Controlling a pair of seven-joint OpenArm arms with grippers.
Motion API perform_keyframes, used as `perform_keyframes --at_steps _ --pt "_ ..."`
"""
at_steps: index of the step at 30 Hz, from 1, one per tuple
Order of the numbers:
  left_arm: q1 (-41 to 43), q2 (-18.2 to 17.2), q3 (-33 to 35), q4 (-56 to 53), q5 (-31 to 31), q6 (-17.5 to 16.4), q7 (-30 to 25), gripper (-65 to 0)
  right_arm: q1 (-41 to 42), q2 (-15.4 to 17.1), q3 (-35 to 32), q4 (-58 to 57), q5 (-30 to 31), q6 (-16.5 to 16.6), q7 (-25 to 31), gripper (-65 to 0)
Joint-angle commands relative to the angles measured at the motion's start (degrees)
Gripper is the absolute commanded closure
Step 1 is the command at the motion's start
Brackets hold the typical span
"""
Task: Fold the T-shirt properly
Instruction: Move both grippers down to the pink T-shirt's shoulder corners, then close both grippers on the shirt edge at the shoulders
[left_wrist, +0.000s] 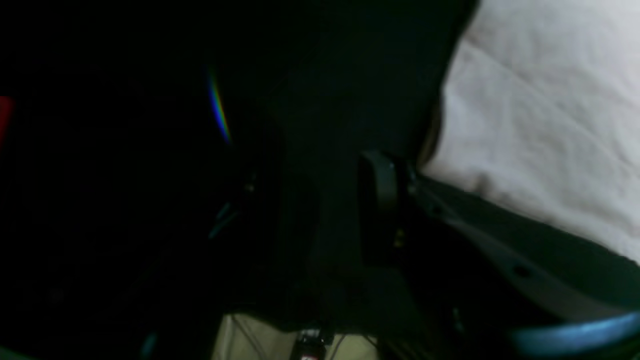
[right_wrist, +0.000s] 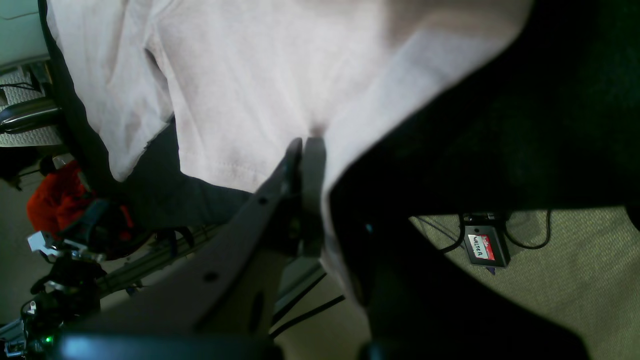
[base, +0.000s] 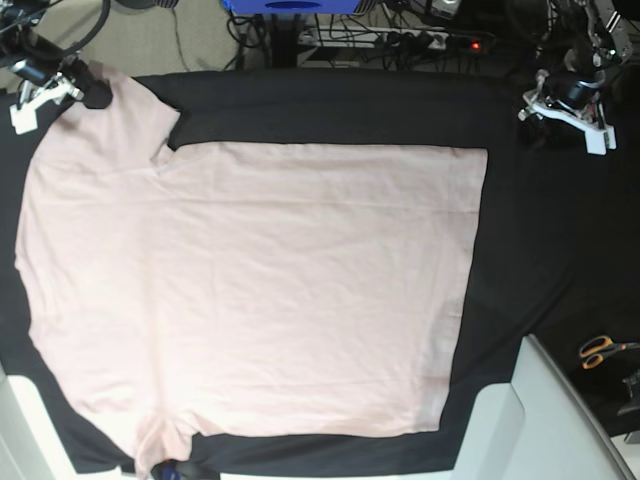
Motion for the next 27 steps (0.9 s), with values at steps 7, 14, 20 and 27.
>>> perform_keyframes --at_steps 7,14,20,27 --pt "0.24 -0.82 6.64 0.38 -0.92 -0.30 0.41 -26.0 -0.72 -0.05 -0.40 -0.16 -4.21 -0.62 -1.82 -3.2" --pt "-1.70 0.59 6.72 0.29 -0.92 -0.30 0.50 -38.8 -0.63 -0.05 -0.40 -0.16 -4.21 -0.62 -1.73 -3.2" --pt "-4.95 0.59 7.60 -3.40 -0.92 -0.30 0.59 -44.1 -0.63 -0.05 -0.40 -0.16 -4.21 -0.62 -1.73 -3.2" --pt "-7.59 0.68 13.93 -8.06 -0.83 -0.30 0.32 -44.1 -0.63 -0.05 -0.40 -0.16 -4.21 -0.62 -1.73 -3.2"
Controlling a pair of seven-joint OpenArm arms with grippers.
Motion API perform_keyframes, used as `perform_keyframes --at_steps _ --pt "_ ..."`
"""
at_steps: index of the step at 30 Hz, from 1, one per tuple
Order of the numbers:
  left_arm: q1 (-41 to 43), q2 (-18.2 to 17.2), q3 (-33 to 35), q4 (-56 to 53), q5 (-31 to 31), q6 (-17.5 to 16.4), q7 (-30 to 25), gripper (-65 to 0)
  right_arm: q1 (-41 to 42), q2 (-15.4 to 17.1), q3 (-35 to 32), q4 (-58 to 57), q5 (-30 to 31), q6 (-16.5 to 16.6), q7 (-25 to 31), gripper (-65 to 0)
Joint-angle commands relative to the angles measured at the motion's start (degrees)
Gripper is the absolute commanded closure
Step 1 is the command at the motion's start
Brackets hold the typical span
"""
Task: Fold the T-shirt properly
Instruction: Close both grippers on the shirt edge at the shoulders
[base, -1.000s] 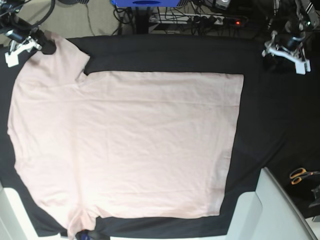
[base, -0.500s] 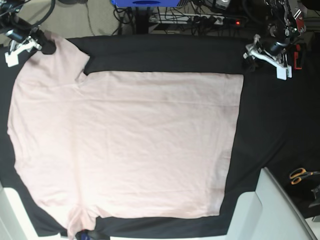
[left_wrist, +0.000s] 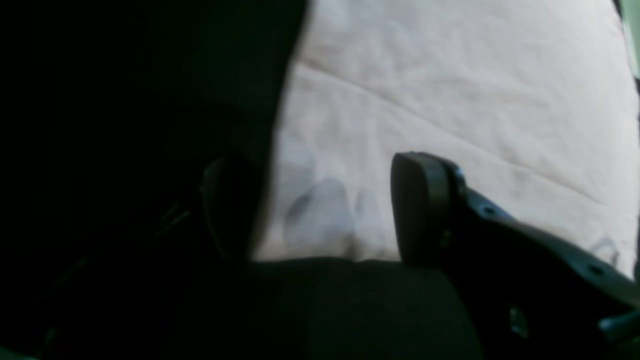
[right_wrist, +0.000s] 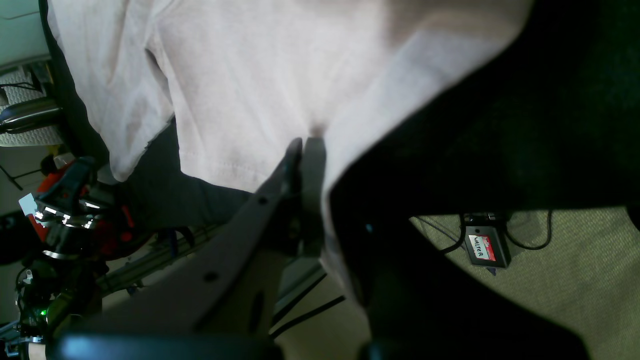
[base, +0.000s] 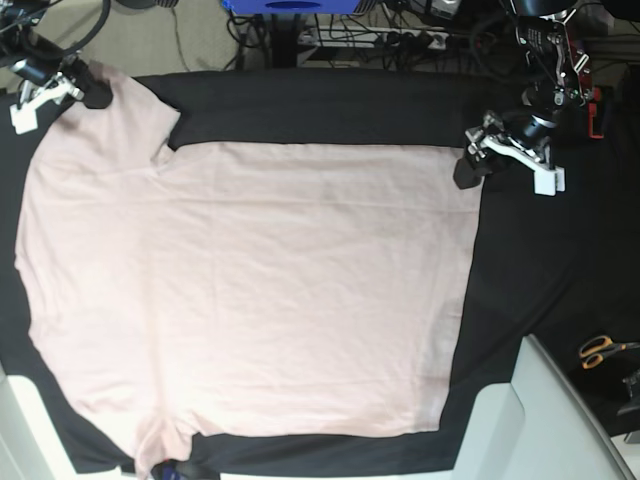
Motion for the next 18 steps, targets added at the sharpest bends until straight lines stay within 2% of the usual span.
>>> perform_keyframes --at_steps 1,5,6,11,14,15,18 --pt "0.21 -0.06 1.11 -0.24 1.92 0.42 2.77 -43.9 -0.57 -0.05 -0.40 -0.16 -4.27 -0.64 -1.84 -3.2" --pt "0.39 -0.06 2.07 -0.33 1.92 0.42 2.77 -42.1 -0.66 -0.05 -0.40 -0.16 -4.27 -0.64 -1.84 -3.2" --pt "0.48 -0.06 1.90 -0.42 1.92 0.42 2.77 -38.5 -0.66 -0.05 -0.40 -0.16 -4.27 -0.64 -1.84 -3.2" --pt "0.65 -0.06 1.81 -0.42 1.92 0.42 2.77 -12.5 -0.66 -0.05 -0.40 -0.16 -4.27 -0.64 -1.84 -3.2" --pt "0.65 -0.06 1.81 -0.42 1.92 0.42 2.77 -2.1 -0.66 0.04 -0.58 -0.16 -4.36 -0.64 -1.84 -3.2" --pt "0.56 -0.06 1.99 -0.42 1.92 0.42 2.77 0.0 -0.66 0.39 -1.54 -0.16 -4.36 -0.64 -1.84 -3.2" --pt "0.30 -0.06 1.99 -0.42 1.92 0.42 2.77 0.0 -0.74 1.01 -5.15 1.95 -4.36 -0.64 -1.75 0.0"
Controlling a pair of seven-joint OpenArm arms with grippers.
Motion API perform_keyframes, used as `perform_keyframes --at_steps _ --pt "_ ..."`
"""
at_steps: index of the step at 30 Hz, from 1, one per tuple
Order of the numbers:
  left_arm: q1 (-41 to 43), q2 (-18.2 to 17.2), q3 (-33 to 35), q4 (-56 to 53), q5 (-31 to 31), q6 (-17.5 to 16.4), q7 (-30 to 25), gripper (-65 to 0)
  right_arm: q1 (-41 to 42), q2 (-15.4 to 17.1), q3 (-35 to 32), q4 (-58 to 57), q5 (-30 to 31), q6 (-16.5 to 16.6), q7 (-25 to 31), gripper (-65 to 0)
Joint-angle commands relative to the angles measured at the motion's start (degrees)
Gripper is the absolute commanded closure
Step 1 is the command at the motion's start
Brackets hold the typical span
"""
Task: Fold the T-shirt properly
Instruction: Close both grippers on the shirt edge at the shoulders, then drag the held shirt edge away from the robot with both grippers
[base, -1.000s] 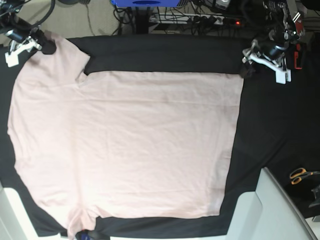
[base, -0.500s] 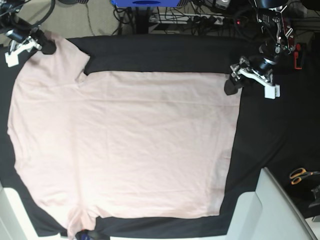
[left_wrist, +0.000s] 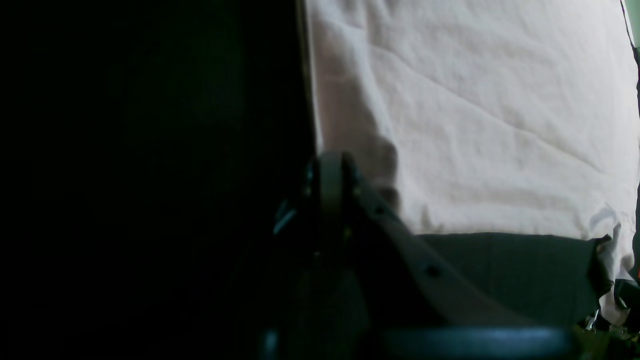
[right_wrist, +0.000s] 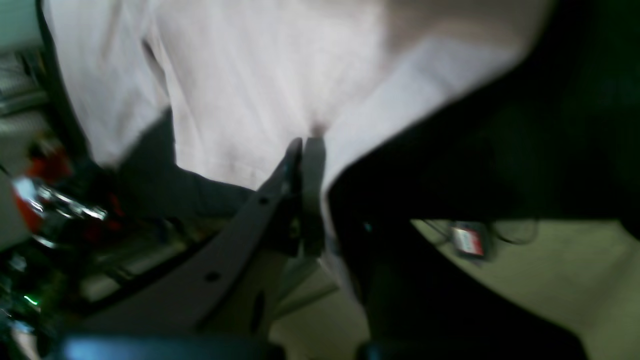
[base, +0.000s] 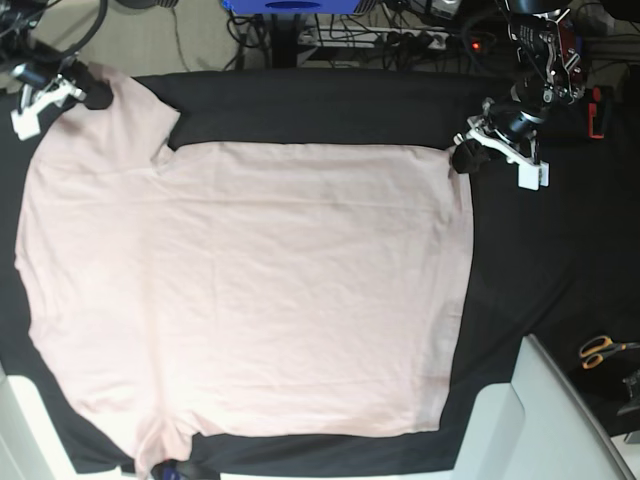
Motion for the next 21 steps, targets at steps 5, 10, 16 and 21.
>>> perform_keyframes --at_steps 5,10,16,21 --pt "-0.09 -0.53 -0.11 1.36 0.96 0.31 1.81 0.0 -1.43 -1.89 -1.75 9.37 -3.27 -0.58 -1.97 -0.5" --pt "0.61 -0.53 -0.02 7.08 0.96 0.57 3.75 0.0 -1.60 -1.97 -1.92 17.72 -3.18 -0.58 -2.33 -0.5" --pt "-1.06 -0.53 0.41 10.24 1.31 1.54 7.61 0.0 0.77 -0.39 -2.01 20.88 -3.09 -0.58 -2.41 -0.5" --pt "-2.55 -0.53 0.50 12.35 0.96 7.26 8.84 0.0 4.81 2.25 -2.10 20.62 -3.18 -0.58 -2.94 -0.5"
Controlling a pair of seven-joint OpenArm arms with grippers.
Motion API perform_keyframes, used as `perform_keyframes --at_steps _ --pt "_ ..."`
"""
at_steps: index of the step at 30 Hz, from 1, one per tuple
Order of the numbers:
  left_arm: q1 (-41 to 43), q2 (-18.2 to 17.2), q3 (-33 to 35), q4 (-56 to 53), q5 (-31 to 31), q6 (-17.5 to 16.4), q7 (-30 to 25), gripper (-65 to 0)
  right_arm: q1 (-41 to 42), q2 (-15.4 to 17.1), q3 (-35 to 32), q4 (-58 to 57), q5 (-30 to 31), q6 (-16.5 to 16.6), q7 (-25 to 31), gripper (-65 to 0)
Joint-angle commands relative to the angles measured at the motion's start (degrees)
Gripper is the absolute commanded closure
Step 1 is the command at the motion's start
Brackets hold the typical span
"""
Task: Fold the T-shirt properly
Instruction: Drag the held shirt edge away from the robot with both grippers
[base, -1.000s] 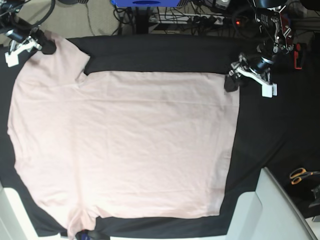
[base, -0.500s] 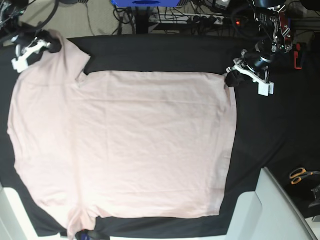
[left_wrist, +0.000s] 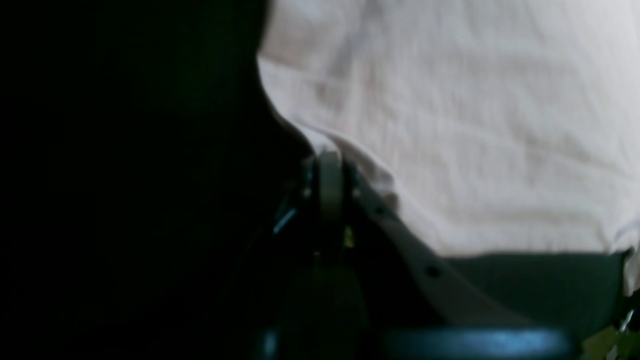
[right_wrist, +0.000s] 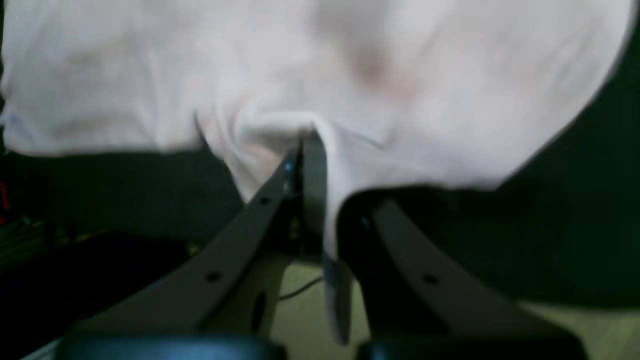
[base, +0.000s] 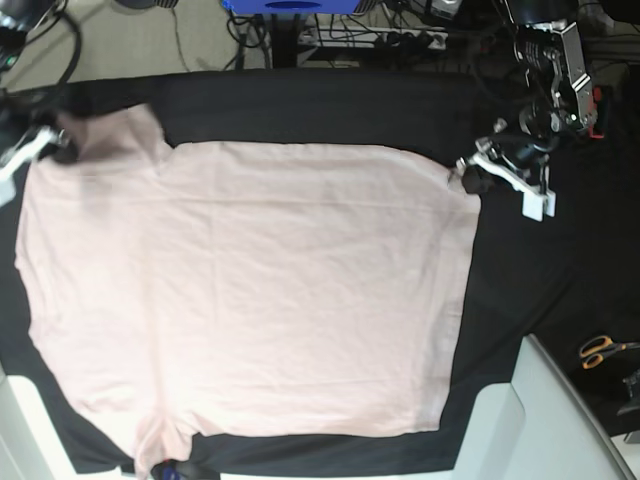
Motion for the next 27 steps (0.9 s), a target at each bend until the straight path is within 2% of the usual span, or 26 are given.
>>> perform_keyframes --at_steps 1,5,12,15,18,27 --pt "-1.67 -0.68 -0.13 1.12 -0.85 -0.18 0.96 0.0 1.17 1.00 0.20 0.80 0.91 0.30 -0.15 -0.5" --pt "-6.15 -0.68 -0.04 0.76 -0.50 0.09 5.53 0.0 5.39 3.29 0.20 -2.19 0.91 0.30 -2.43 -0.5" --pt "-11.25 -0.68 1.36 0.06 -0.50 0.18 7.82 0.0 10.84 6.80 -0.42 -9.75 0.82 0.30 -1.99 -0.5" --pt "-13.01 -0.85 4.97 -3.10 -0.50 3.08 7.73 0.0 13.65 8.65 -3.23 -12.57 0.82 0.30 -1.55 -0.5" --pt "-13.88 -0.68 6.02 -4.16 -0.50 4.75 6.94 0.0 15.68 9.88 -5.34 -15.29 0.82 0.30 1.35 -0.5" --pt "-16.52 -0.85 5.76 -4.69 -0.50 4.92 6.15 0.0 21.04 14.10 -13.52 -26.37 0.82 0.30 9.17 -0.5"
